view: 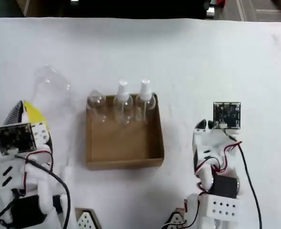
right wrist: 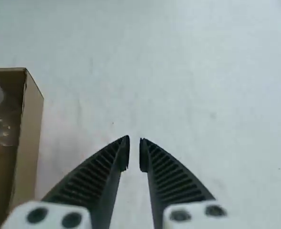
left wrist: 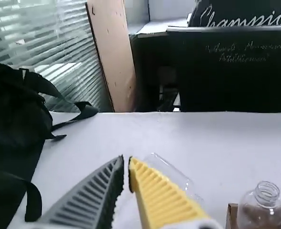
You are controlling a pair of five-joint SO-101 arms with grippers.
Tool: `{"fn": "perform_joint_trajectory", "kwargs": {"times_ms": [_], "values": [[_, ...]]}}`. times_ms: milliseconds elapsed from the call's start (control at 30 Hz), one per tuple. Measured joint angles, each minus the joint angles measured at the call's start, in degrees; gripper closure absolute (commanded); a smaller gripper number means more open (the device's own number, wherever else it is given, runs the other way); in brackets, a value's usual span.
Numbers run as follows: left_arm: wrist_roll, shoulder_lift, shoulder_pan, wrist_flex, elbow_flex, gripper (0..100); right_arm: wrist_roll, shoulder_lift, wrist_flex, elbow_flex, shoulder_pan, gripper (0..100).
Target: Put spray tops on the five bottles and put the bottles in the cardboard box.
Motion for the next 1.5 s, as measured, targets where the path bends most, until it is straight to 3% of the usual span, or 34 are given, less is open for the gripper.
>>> {"fn": "perform_joint_trajectory", "kwargs": {"times_ms": [267,433,567,767,900,1000,1233,1500], "values": [[-7.38,28.66,0.18,15.65,-28.48,98,0.00,0.00,-11.16,8.44,-0.18,98.3],[-17.93,52.84,0.09,35.96,-48.26,98,0.00,-0.09,-14.07,10.37,-0.18,98.3],[-21.19,64.88,-1.58,50.20,-51.08,98,0.00,-0.09,-14.42,10.37,-0.18,98.3],[-14.42,68.04,-7.03,48.88,-40.09,98,0.00,-0.09,-14.42,10.37,-0.53,98.3],[-16.35,68.40,-7.82,43.52,-32.70,98,0.00,-0.09,-14.42,10.73,-0.53,98.3],[-23.91,68.40,-7.82,40.35,-29.54,98,0.00,-0.09,-14.42,10.73,-0.53,98.3],[-53.10,68.40,-9.58,38.77,-18.02,93,0.00,-0.09,-15.47,11.52,-0.97,98.3],[-62.24,68.48,-9.58,33.67,-8.62,90,4.57,-0.09,-18.02,13.63,-5.27,98.3]]}}
